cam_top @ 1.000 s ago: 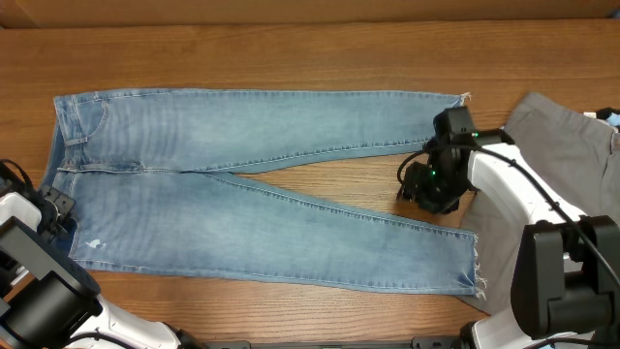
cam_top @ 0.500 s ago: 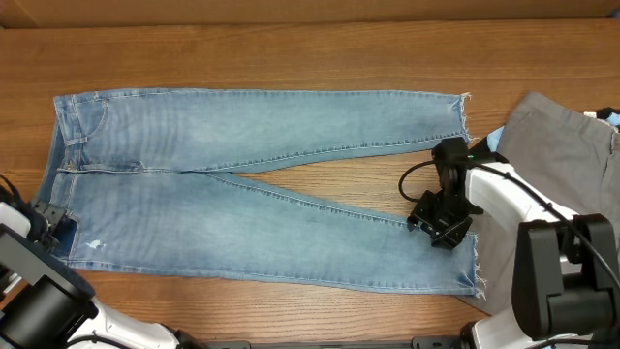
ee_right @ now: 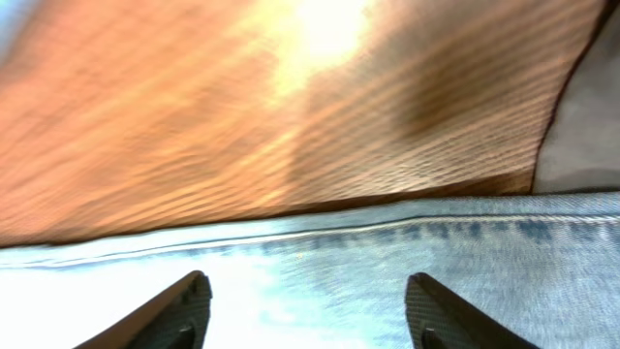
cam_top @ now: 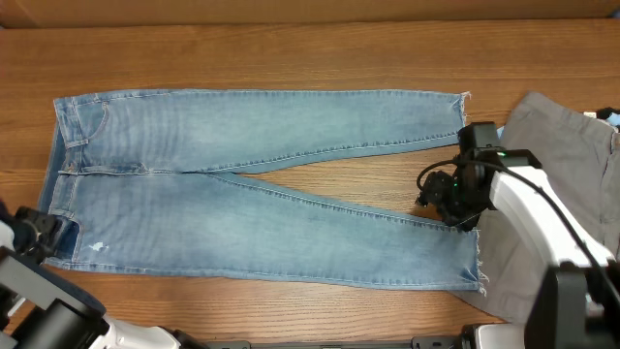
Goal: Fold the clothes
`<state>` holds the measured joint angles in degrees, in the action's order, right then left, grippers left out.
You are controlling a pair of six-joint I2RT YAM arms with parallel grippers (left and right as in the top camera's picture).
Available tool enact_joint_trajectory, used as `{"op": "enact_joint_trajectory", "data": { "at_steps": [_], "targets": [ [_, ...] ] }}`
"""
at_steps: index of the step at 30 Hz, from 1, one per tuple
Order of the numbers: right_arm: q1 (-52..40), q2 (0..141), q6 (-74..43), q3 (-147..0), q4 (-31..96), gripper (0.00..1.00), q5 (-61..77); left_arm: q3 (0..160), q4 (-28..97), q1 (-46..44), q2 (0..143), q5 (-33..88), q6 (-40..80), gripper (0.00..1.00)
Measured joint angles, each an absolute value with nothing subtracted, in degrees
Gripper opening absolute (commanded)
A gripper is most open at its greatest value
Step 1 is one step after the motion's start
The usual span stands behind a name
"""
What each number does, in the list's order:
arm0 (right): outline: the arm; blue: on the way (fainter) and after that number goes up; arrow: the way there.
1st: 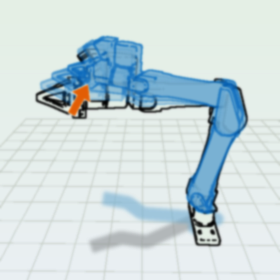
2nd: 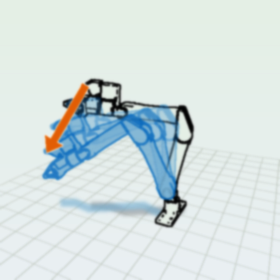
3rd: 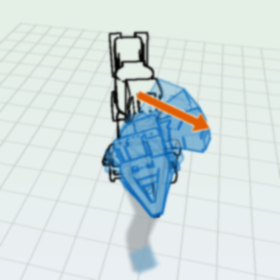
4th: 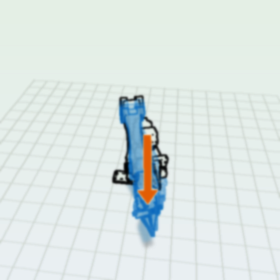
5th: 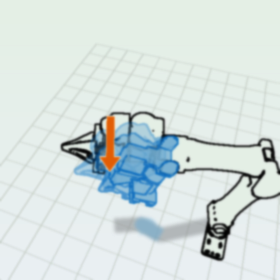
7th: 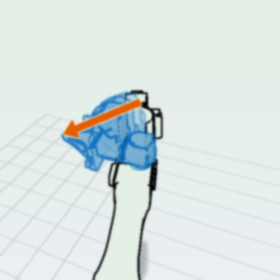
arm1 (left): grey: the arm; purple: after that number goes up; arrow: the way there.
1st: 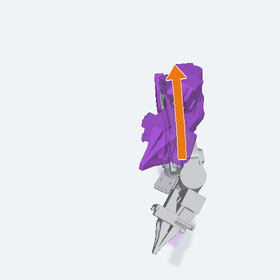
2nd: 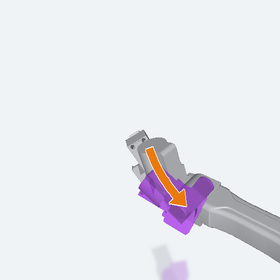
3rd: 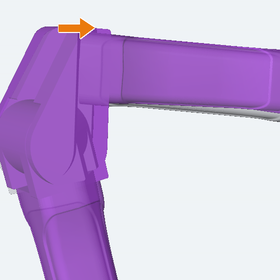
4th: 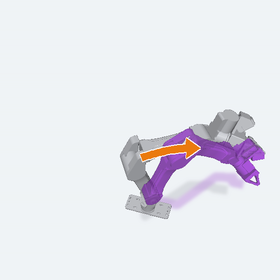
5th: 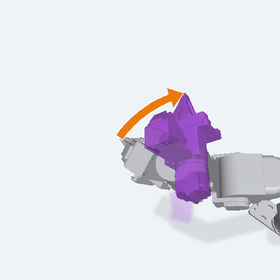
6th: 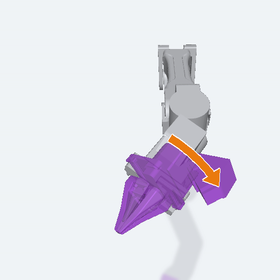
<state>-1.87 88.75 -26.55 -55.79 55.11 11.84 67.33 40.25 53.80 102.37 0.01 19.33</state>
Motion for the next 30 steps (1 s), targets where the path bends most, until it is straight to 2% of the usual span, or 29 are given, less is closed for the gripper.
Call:
{"op": "enact_joint_trajectory", "data": {
  "at_steps": [2,7,9,12,15,19,25,30],
  "targets": [
    [-1.9,85.3,-26.2,-56.1,55.1,0.73,12.1,67.6,41.9,55.5,102.0,-0.4,19.9,0.75],
    [-1.9,81.1,-25.6,-56.2,56.2,0.76,12.3,67.6,41.8,60.1,102.7,0.5,19.1,0.73],
    [-1.9,81.1,-25.6,-56.2,56.4,0.76,12.2,67.6,40.5,61.1,103.7,2.0,17.4,0.70],
    [-1.9,81.1,-25.5,-56.2,56.3,0.77,12.3,67.6,39.6,61.5,105.7,3.9,14.6,0.53],
    [-1.9,81.1,-25.5,-56.2,56.4,0.76,12.3,67.6,39.1,61.5,107.1,5.1,12.8,0.53],
    [-1.9,81.1,-25.6,-56.2,57.2,0.76,12.3,67.5,37.3,61.5,108.7,6.0,11.4,0.38],
    [-1.9,81.1,-26.7,-56.2,58.3,0.77,12.3,67.5,36.9,61.5,109.3,7.0,10.3,0.29],
    [-1.8,81.1,-29.9,-56.2,60.5,0.83,12.3,67.5,36.8,61.5,109.3,7.0,10.1,0.13]
  ]
}}
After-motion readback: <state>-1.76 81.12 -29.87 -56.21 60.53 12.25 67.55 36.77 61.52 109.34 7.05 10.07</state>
